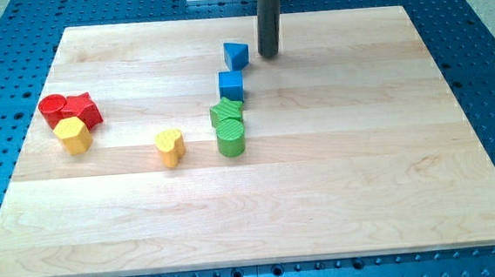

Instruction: Place the triangle above the red star

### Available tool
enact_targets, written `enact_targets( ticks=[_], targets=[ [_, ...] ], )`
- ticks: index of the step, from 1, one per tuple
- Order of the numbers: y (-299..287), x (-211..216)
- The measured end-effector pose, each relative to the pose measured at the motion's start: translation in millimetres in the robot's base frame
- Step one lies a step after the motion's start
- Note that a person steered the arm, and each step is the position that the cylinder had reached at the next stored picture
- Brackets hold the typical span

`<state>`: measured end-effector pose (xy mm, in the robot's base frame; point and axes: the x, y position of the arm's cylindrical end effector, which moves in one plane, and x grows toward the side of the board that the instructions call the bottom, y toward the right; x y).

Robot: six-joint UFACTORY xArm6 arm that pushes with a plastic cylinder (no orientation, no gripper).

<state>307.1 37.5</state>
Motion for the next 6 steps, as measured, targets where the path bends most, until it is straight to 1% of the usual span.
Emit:
enact_targets(
  ticks=[1,2,3,4,5,6],
  targets=[
    [-119.4,5.2],
    [-110.2,-3.0],
    [-82.9,-40.5],
    [-159.1,-33.8],
    [-225.1,8.0],
    [-229.0,55.9]
  ],
)
